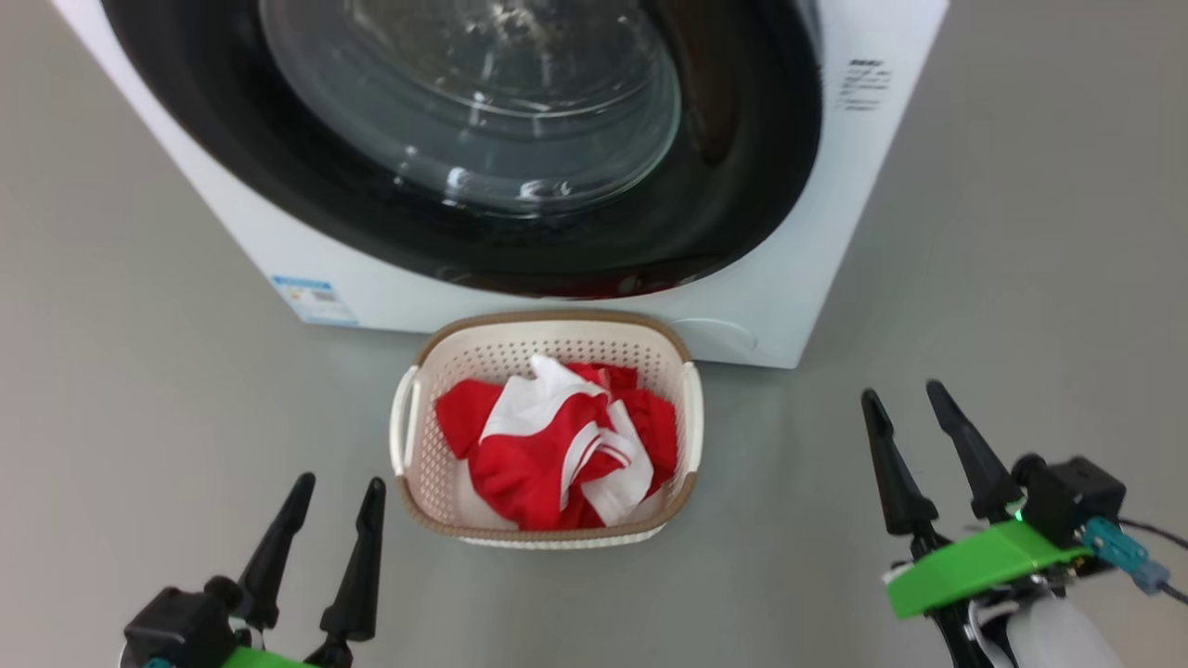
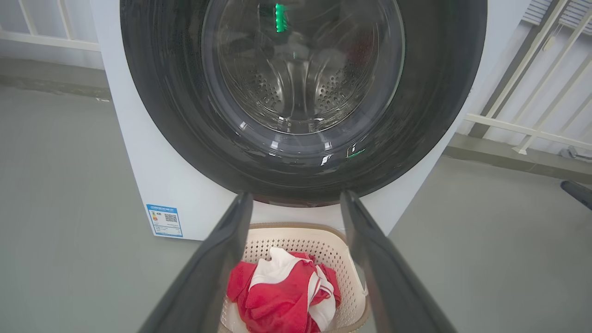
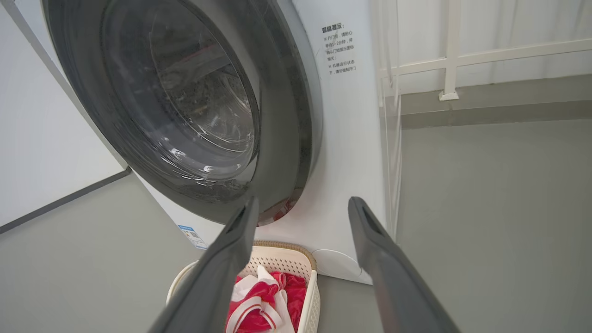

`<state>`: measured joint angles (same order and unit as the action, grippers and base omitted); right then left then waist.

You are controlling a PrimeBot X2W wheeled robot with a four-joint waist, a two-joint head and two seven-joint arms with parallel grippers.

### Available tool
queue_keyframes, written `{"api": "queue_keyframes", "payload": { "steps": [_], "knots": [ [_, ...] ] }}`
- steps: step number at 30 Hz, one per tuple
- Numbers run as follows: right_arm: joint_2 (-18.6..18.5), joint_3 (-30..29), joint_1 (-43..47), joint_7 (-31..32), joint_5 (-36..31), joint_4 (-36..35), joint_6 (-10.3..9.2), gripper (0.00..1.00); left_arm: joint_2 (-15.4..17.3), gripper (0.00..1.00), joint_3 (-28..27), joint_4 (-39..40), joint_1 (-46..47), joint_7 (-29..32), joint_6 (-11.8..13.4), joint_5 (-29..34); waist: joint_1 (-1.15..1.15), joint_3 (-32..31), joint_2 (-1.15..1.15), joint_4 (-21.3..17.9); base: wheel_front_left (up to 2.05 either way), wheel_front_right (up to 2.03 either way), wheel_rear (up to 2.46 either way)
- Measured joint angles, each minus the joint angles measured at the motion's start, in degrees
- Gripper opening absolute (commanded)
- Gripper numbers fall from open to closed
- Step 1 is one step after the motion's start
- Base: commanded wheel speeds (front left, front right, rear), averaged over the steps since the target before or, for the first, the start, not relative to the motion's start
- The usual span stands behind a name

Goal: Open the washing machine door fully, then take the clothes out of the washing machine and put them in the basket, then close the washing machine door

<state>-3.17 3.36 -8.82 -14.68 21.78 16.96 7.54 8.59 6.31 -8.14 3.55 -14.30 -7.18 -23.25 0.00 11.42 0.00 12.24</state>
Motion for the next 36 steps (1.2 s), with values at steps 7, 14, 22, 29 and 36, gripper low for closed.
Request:
{"api": "queue_keyframes", "payload": {
  "steps": [7,14,22,29,36],
  "knots": [
    [0.2,-1.5,4.4,0.0,0.0,-0.6,0.0,1.0,0.9,1.0,-0.3,0.3,-2.2,0.0,0.0,0.0,0.0,-2.3,0.0,-3.1,0.0,0.0,0.0],
    [0.4,-3.0,8.1,0.0,0.0,-1.6,0.0,1.0,0.9,1.0,-0.9,0.6,-4.8,0.0,0.0,0.1,0.0,-4.4,0.0,-5.7,0.0,0.0,0.0],
    [0.6,-4.6,11.2,0.0,0.0,-2.4,0.0,1.0,1.0,1.0,-2.0,1.0,-6.1,0.0,0.0,0.1,0.0,-6.1,0.0,-8.0,0.0,0.0,0.0],
    [0.8,-4.8,11.3,0.0,0.3,-2.5,0.0,1.0,0.9,1.0,-2.4,1.2,-6.1,0.0,0.0,-0.5,0.0,-6.6,0.0,-8.5,0.0,0.0,0.0],
    [0.8,-5.1,11.3,0.0,0.4,-2.1,0.0,0.0,0.8,0.0,-2.3,0.9,-7.3,0.1,0.0,-0.4,0.0,-7.2,0.0,-8.3,0.0,0.0,0.0]
  ]
}}
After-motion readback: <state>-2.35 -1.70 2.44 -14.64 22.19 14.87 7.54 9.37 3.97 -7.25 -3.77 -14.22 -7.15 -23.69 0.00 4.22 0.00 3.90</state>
